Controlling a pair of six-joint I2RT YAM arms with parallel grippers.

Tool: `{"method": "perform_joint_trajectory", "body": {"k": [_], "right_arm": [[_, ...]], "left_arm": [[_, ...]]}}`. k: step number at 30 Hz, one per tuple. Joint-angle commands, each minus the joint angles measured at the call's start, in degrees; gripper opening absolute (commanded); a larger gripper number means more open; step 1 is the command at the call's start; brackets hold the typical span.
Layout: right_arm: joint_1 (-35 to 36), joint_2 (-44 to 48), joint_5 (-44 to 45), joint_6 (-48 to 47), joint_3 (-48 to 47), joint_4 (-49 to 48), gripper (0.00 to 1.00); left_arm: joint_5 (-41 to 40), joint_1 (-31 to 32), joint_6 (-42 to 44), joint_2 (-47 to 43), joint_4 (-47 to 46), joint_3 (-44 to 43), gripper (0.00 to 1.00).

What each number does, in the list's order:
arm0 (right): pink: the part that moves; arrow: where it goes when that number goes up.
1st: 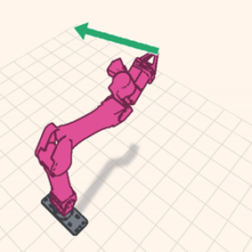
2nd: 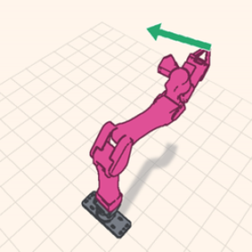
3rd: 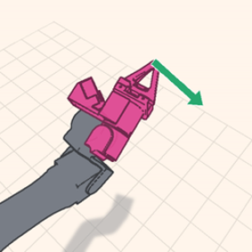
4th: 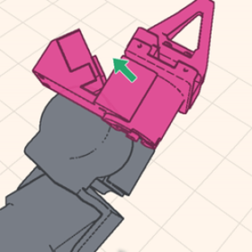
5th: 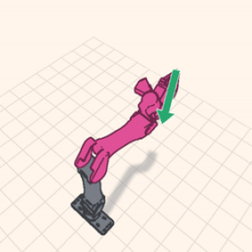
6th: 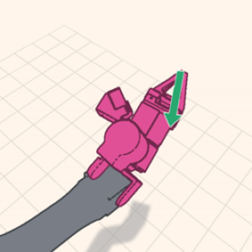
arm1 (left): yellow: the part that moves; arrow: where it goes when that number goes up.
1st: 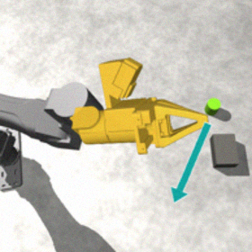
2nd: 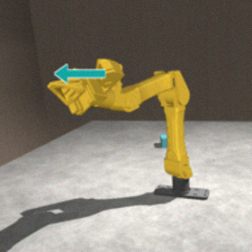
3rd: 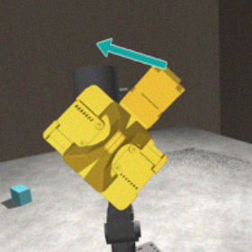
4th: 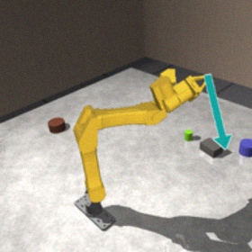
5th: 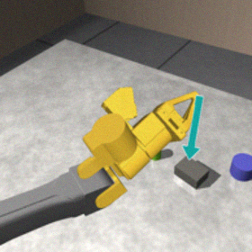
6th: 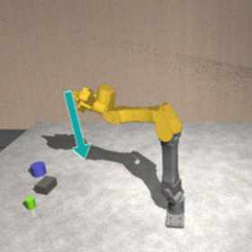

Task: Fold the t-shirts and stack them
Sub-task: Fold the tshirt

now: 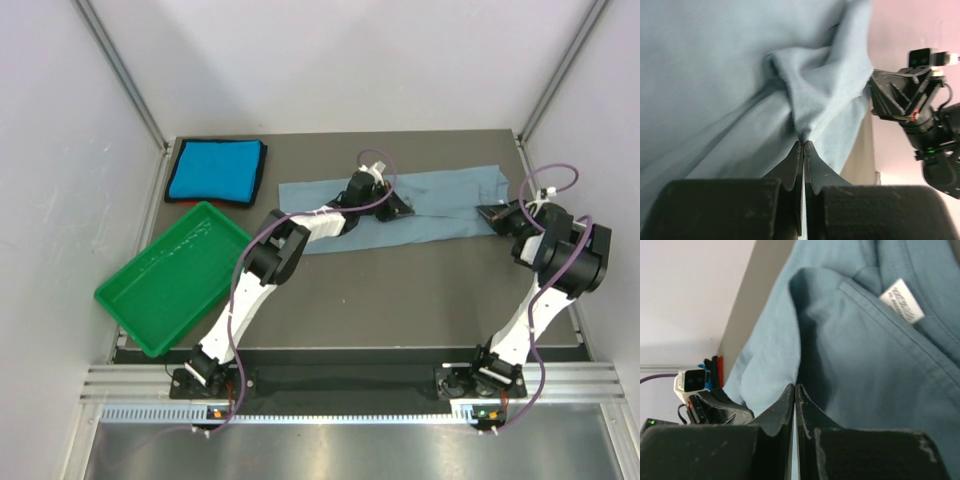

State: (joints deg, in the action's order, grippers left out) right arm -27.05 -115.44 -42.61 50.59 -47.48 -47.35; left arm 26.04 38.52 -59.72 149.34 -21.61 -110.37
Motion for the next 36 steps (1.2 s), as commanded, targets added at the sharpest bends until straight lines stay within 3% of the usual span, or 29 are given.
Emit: {"method": "perform_joint_trajectory", "body": {"k": [1,8,10,14,17,21,28,32,36], "right_arm": [[-0.9,4.0,2.1,-6.6,-0.2,4.2,0.0],[-1.2,5.7,2.8,-8.6,-0.6,9.4,0.0],[-1.0,6.4,2.4,-8.6,-0.6,10.8,0.01],[-1.1,10.8,3.9,-12.0,-1.9,21.6,0.27],[-0.8,14.7,8.0,-15.9,-4.1,31.8,0.32],[1.1,16.6,9.9,-18.0,-7.2,37.2,0.32],[5.2,13.4,9.9,-16.0,-11.2,37.3,0.29],[7.0,8.8,11.6,-16.7,-13.4,40.1,0.25],[6.8,9.7,14.2,-18.0,-9.7,39.7,0.24]], "left_arm": [[-0.9,0.1,2.8,-3.8,4.0,-1.7,0.0],[-0.5,0.0,2.8,-3.4,5.5,-2.5,0.0],[-0.8,0.0,3.2,-4.0,6.2,-2.5,0.1],[-2.5,0.1,5.6,-7.0,10.0,-1.7,0.26],[-5.4,0.0,8.7,-10.9,14.2,-0.8,0.31],[-8.4,-0.1,13.1,-15.2,17.7,0.8,0.33],[-10.0,-2.5,18.0,-19.9,25.6,4.5,0.31],[-11.3,-5.8,19.0,-22.9,29.5,11.7,0.27],[-15.4,-9.8,18.7,-28.6,30.8,21.8,0.26]]}}
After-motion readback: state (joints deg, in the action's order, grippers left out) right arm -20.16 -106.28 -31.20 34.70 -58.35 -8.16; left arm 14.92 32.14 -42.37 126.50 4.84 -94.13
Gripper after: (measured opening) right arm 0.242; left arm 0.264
